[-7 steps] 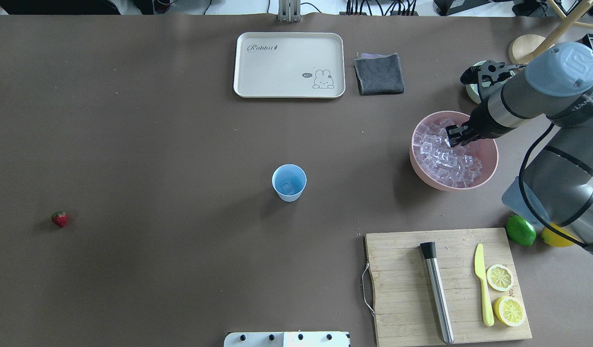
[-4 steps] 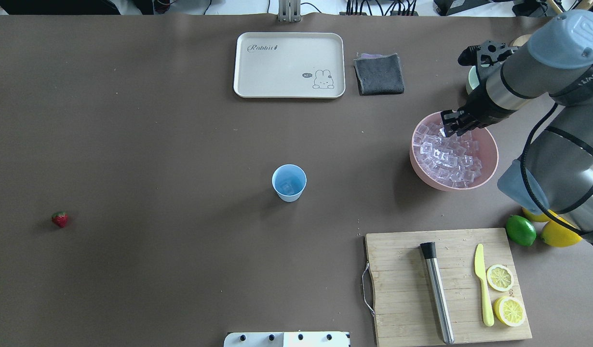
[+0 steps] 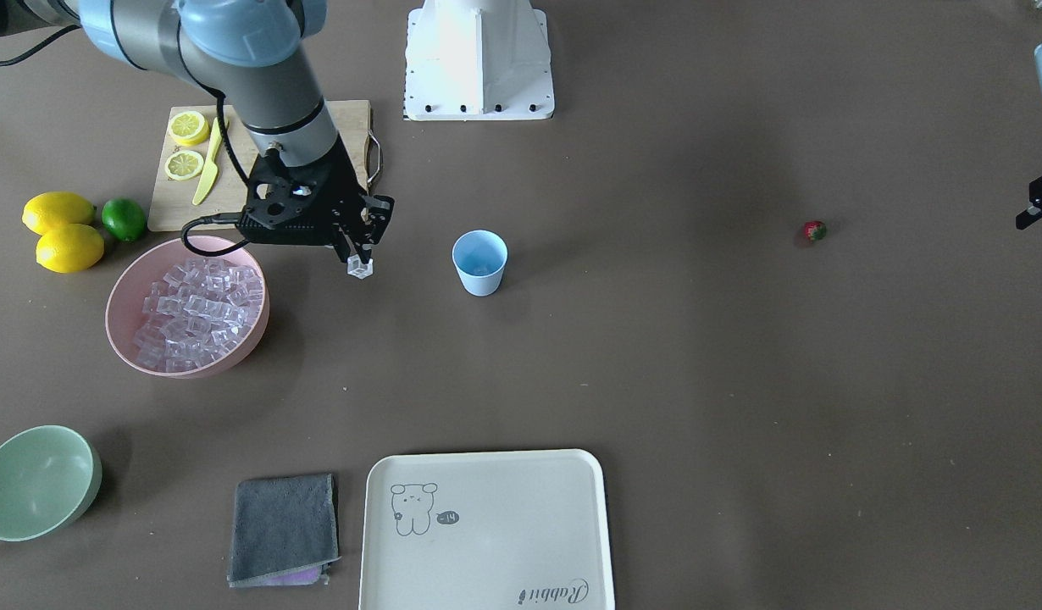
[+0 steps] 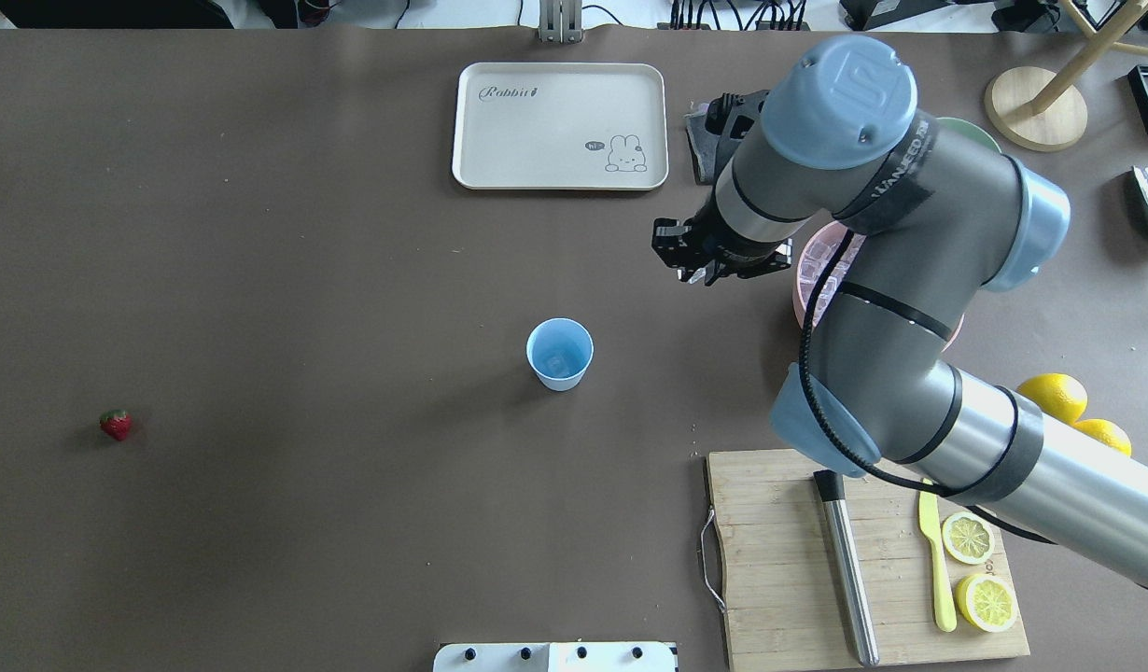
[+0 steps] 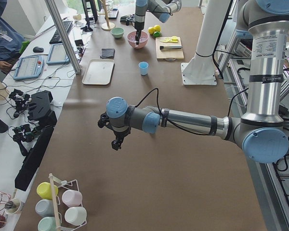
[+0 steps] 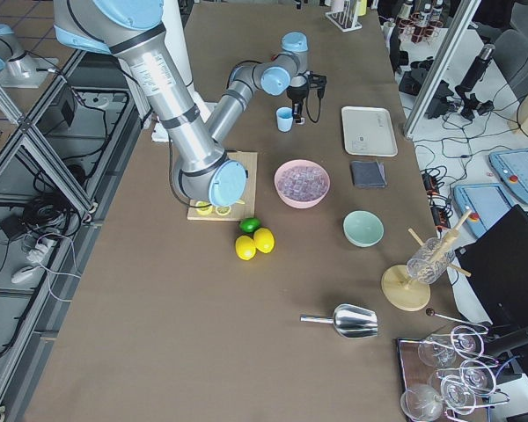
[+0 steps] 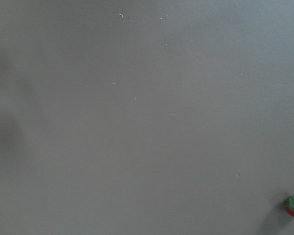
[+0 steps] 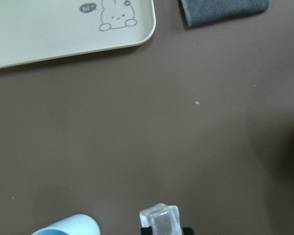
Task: Put ice and strawberries in cup
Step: 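Carry the second ice cube with the right gripper to the cup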
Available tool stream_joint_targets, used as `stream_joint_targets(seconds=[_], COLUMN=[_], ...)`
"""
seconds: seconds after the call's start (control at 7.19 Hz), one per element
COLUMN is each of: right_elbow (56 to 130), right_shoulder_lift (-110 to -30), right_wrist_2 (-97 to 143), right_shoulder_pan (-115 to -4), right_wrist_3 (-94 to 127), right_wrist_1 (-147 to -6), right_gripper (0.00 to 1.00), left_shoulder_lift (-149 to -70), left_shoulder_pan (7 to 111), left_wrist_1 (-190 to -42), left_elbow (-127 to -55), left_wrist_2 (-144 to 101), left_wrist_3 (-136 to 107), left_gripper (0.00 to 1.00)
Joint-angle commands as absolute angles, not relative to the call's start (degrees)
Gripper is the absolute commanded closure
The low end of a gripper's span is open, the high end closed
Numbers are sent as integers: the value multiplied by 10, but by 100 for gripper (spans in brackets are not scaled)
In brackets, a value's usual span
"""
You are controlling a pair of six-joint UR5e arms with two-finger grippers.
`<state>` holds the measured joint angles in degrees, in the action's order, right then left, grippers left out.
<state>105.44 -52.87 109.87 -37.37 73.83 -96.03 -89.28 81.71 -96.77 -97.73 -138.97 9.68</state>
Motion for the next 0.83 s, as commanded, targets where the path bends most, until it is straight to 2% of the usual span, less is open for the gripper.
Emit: stream_joint_targets(seconds=[0.0,0.28,0.69], right_elbow=[987,946,947], right_shoulder_lift=[-442,-405,-416], right_wrist_2=[1027,1018,1005], right_shoulder_pan=[-309,-289,-273], right_wrist_3=[842,879,876], right_wrist_1=[-974,-974,-974], right_gripper=[100,100,100], left_shoulder_lift=[-893,-892,-892], left_shoulder_pan=[817,815,814], left_wrist_1=[-968,-968,-967], left_elbow=[-977,-976,-976], left_wrist_2=[-1400,-1401,-1401], left_wrist_3=[97,97,97], left_gripper=[2,2,2])
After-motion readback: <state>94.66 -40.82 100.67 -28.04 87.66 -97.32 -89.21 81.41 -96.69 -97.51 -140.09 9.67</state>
